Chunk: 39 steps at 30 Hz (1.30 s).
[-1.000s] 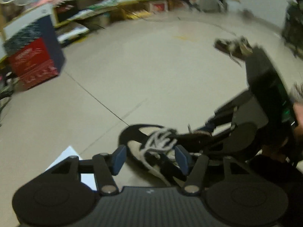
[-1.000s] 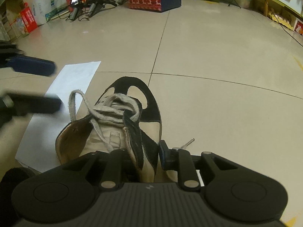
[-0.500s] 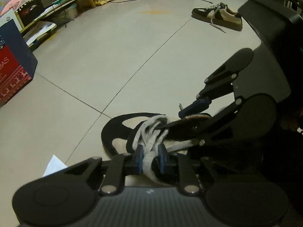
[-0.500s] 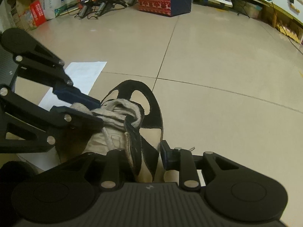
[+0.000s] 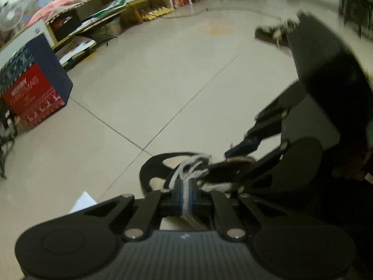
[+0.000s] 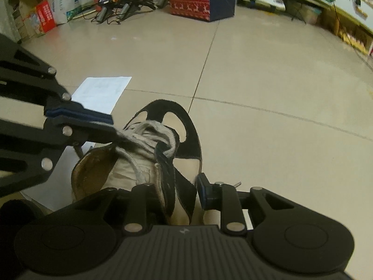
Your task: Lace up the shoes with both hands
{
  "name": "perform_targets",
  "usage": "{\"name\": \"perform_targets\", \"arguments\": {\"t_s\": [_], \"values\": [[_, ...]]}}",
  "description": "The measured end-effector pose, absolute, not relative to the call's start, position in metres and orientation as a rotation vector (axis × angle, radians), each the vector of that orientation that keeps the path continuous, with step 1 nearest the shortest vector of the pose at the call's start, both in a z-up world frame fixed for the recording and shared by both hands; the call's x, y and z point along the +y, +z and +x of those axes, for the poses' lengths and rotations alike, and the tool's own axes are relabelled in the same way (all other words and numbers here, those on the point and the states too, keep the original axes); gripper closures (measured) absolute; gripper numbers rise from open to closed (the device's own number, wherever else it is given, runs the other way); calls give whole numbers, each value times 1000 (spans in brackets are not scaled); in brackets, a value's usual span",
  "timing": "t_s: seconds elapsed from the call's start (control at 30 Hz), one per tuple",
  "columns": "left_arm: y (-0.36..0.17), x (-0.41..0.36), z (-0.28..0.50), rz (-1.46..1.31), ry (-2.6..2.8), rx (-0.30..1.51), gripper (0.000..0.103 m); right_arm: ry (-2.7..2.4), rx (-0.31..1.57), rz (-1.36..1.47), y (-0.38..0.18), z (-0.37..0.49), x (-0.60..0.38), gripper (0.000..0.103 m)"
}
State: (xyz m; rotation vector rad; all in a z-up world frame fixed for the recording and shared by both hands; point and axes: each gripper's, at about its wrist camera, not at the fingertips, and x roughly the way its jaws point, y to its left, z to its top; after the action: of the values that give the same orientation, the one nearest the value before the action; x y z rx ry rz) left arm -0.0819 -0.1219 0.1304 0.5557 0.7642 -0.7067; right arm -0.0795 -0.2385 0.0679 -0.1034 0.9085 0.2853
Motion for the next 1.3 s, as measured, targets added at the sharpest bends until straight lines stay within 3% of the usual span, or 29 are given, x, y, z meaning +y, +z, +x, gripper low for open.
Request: {"name": "perform_targets", "arguments": {"t_s": [0.2,0.33,0.4,0.5,0.53,1.3], "values": [[134,-122,-87,502,-695,751,98,299,906,-116,72,-81,-237,75],[128,-125,-86,481,-685,759,99,309,895,-114,86,-82,-237,65],[129,-124,-86,462,-679,759,99,296,886,-129,88,-80,-237,65],[130,-122,-84,444,-657,755,99,346,918,-105,80,-72,-238,89],[129,-121,-84,440,-642,754,99,345,916,-114,80,-72,-235,91],[169,-89,-99,255,-635,733,101,281,916,-67,72,-72,-239,97]]}}
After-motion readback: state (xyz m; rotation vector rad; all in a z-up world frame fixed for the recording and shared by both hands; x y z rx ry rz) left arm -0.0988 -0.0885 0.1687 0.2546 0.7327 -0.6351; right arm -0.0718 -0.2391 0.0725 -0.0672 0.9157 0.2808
